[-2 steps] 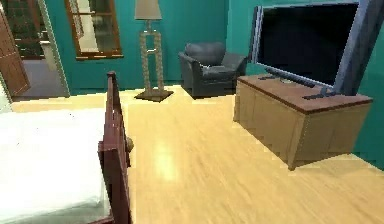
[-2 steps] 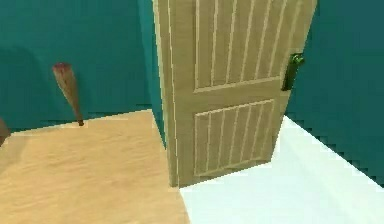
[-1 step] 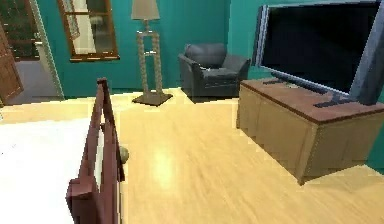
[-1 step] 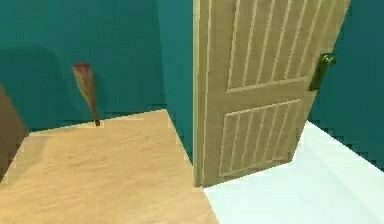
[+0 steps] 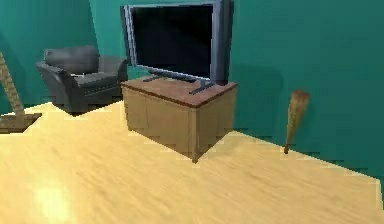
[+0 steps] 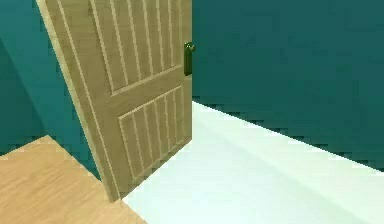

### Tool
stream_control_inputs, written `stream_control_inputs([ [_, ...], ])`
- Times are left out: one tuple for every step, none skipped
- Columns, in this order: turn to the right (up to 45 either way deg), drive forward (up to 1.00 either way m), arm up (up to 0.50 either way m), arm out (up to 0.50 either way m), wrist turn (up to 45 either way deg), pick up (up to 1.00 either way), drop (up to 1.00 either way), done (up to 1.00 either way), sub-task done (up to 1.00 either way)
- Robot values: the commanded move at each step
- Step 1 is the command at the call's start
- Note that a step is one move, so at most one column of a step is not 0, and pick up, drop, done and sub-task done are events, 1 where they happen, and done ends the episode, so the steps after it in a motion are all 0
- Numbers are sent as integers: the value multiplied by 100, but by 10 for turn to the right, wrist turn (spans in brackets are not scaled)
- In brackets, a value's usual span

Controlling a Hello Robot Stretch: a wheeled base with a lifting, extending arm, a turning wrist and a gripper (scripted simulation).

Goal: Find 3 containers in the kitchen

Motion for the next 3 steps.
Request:
stream_control_inputs([
  [0, 75, 0, 0, 0, 0, 0, 0, 0],
  [-450, 0, 0, 0, 0, 0, 0, 0, 0],
  [-60, 0, 0, 0, 0, 0, 0, 0, 0],
])
